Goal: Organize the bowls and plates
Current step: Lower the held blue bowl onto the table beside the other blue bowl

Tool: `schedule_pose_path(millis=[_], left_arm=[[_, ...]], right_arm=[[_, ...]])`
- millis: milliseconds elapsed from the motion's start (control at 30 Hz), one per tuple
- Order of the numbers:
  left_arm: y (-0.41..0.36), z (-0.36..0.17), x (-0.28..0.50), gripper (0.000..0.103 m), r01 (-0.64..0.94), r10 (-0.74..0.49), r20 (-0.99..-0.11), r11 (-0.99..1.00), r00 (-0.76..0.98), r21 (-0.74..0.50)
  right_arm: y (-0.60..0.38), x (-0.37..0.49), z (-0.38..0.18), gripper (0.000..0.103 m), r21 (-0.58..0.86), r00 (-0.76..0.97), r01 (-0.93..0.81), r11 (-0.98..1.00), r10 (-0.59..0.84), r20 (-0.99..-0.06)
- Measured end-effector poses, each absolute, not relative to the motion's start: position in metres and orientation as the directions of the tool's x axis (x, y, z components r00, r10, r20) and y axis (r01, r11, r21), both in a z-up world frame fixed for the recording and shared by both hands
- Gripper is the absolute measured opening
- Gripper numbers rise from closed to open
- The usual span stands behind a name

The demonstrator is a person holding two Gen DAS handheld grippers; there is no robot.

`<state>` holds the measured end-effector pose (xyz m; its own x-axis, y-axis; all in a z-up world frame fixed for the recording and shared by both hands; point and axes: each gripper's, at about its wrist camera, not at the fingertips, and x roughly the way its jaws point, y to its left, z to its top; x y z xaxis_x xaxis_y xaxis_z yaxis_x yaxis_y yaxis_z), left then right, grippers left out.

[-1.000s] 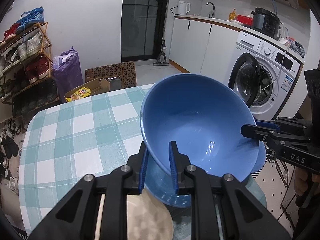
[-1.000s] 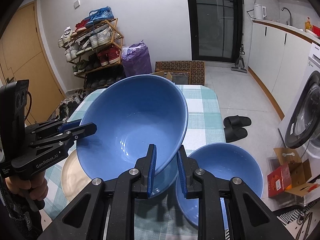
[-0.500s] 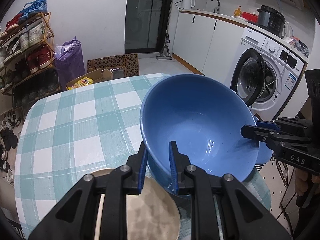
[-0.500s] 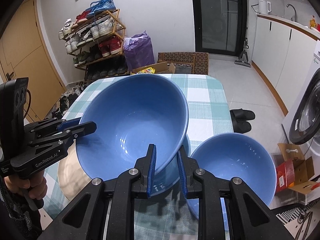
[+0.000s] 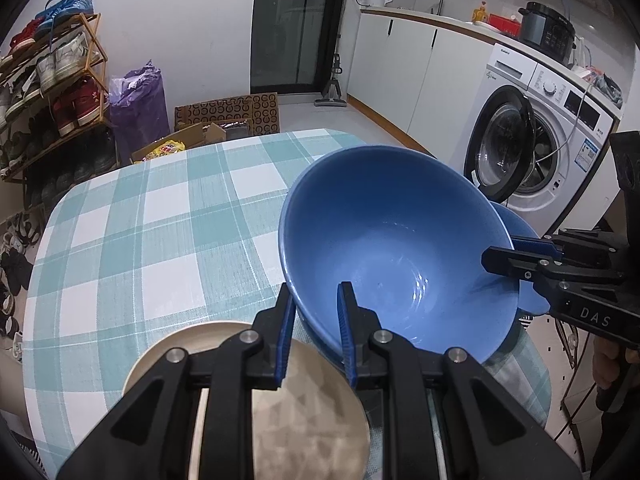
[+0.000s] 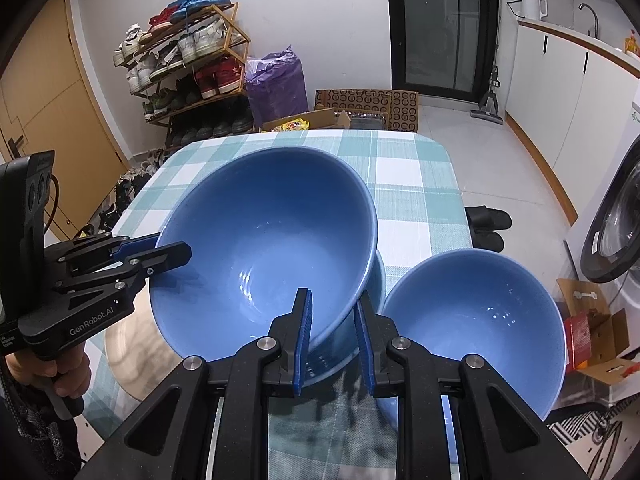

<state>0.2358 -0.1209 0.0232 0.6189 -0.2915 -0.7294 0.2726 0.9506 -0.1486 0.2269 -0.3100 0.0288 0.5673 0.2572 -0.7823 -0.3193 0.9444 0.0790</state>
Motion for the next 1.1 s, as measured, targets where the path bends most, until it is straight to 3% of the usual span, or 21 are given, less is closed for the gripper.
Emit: schedule_pose_path(millis=[1100], left_arm=[[-0.131,0.002,0.241,0.022,0.286,-0.262,-0.766,0.952,0.587,-0.107]], right_arm=[[-0.295,0.231,0.007,0.022,-0.049,0.563,-0.306,0.951,0.14,-0.815]])
